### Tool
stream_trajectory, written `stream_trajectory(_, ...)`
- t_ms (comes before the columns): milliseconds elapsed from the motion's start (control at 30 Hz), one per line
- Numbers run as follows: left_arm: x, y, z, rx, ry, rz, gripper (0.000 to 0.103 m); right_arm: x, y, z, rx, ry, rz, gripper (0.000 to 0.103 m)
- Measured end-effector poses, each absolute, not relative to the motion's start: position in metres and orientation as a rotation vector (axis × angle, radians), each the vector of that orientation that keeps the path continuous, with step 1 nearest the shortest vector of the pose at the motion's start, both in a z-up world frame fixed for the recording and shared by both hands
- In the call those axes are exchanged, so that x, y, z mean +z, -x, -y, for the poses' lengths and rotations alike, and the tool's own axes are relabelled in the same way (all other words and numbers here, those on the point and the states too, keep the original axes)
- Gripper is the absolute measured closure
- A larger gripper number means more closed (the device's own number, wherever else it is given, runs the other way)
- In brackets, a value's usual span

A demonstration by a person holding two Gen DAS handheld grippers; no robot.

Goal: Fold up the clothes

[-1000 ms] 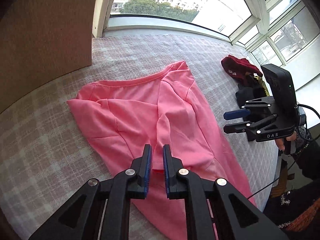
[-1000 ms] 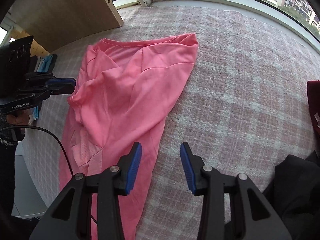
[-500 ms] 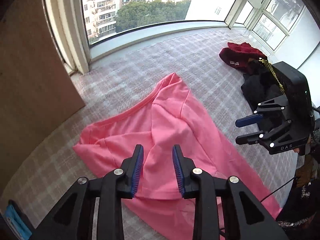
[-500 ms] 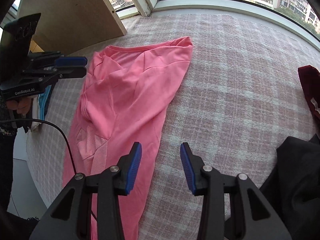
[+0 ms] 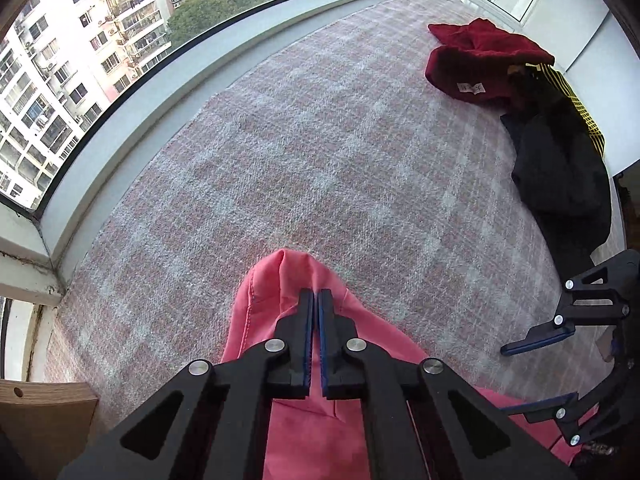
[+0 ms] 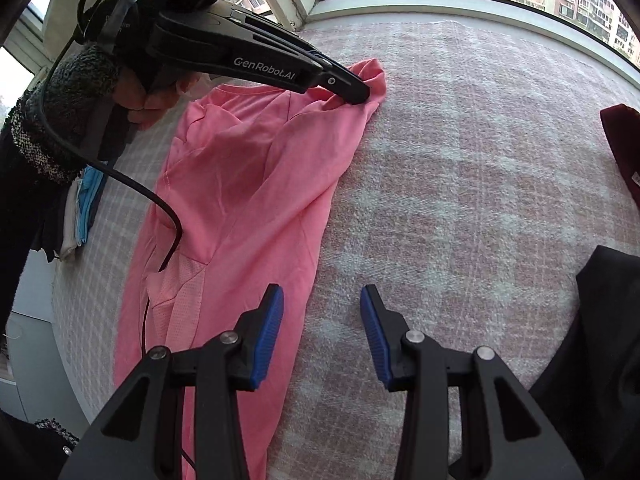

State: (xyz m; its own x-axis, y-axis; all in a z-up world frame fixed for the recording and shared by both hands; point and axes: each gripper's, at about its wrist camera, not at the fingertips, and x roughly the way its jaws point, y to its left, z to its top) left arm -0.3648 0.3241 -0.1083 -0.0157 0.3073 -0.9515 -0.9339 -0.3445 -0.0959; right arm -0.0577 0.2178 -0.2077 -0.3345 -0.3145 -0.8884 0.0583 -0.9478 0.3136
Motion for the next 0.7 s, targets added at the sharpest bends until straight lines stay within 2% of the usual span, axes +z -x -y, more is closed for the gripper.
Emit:
stream_trajectory(200,-0.089,0.374,-0.302,1.594,1.197,-0.627,0.101,-0.210,0.057,-0.199,-2.374,-1.577,0.239,0.064)
stream_trajectory(267,-0.085,0.376,-0.298,1.597,1.194,-0.623,0.101,-0.213,0.057,-0.195,-2.357,-1.592,0.212,0.075)
stream_trajectory(300,-0.086,0.377,-0.299,1.602,1.195,-0.636,0.101,-0.216,0.057,-0.196,-2.314,-1.612,0.244,0.100)
stream_trajectory(433,-0.099,0.384,-0.301,1.632,1.230,-0.638,0.101,-0.217,0.049,-0.212,-2.286,-1.665,0.294,0.100)
stream_trajectory(567,-0.092,0.387,-0.296,1.642,1.231,-0.600,0.094,-0.221,0.053,-0.220,-2.265,-1.709,0.373,0.099)
stream_trajectory(600,-0.084,0.390,-0.289,1.659,1.228,-0.569,0.090,-0.219,0.054,-0.223,-2.278,-1.712,0.388,0.093)
stream_trajectory(633,-0.078,0.387,-0.276,1.667,1.229,-0.560,0.080,-0.217,0.058,-0.225,-2.290,-1.696,0.414,0.086)
stream_trajectory(667,-0.073,0.385,-0.263,1.674,1.231,-0.552,0.073,-0.214,0.062,-0.228,-2.302,-1.675,0.441,0.084)
stream_trajectory(700,-0.067,0.382,-0.250,1.682,1.233,-0.544,0.072,-0.208,0.065,-0.234,-2.312,-1.636,0.473,0.082)
